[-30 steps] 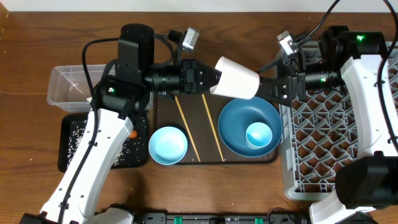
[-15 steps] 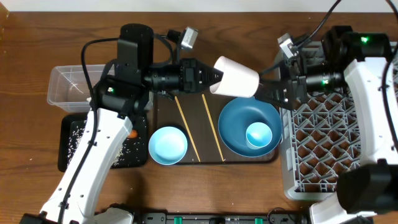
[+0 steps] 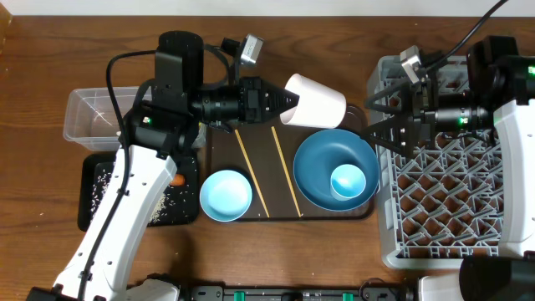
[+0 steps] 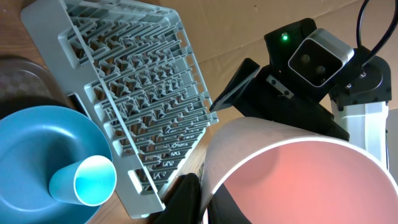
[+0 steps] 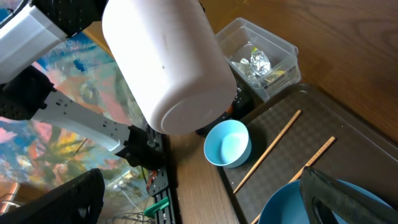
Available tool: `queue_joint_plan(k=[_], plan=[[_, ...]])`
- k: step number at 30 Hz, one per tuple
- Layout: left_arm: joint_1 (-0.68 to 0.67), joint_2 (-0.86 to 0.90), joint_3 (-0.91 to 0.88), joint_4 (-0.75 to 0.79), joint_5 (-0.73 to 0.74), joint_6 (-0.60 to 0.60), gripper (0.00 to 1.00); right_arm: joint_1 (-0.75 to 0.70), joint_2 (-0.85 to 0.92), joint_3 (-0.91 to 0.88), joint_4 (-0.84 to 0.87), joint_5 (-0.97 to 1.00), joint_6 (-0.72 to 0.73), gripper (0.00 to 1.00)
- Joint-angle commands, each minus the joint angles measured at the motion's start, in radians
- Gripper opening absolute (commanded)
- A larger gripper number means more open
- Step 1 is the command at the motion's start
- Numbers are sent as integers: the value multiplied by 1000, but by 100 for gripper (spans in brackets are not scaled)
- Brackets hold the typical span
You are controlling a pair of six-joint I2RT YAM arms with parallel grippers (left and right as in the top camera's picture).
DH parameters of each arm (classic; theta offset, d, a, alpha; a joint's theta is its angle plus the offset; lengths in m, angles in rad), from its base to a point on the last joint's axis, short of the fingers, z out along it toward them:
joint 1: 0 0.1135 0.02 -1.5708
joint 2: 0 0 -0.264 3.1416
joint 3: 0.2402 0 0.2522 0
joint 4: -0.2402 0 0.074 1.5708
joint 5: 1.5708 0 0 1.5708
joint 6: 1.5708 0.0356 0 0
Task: Sort waste into correct bins and load items into the dishwasher rack
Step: 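Bring the right gripper to the pink cup and grasp it, then release the cup from the left gripper and pull the right gripper back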
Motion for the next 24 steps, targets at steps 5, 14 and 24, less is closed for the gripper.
queue_joint_plan(k=[5, 14, 24], plan=[[-7, 8, 0, 7, 46, -3, 9, 95, -1, -11, -1, -71, -98, 99], [-7, 8, 0, 8, 143, 1, 8, 166, -1, -11, 35, -82, -154, 99], [-7, 8, 0, 3, 146, 1, 9, 166, -1, -11, 78, -154, -154, 99]])
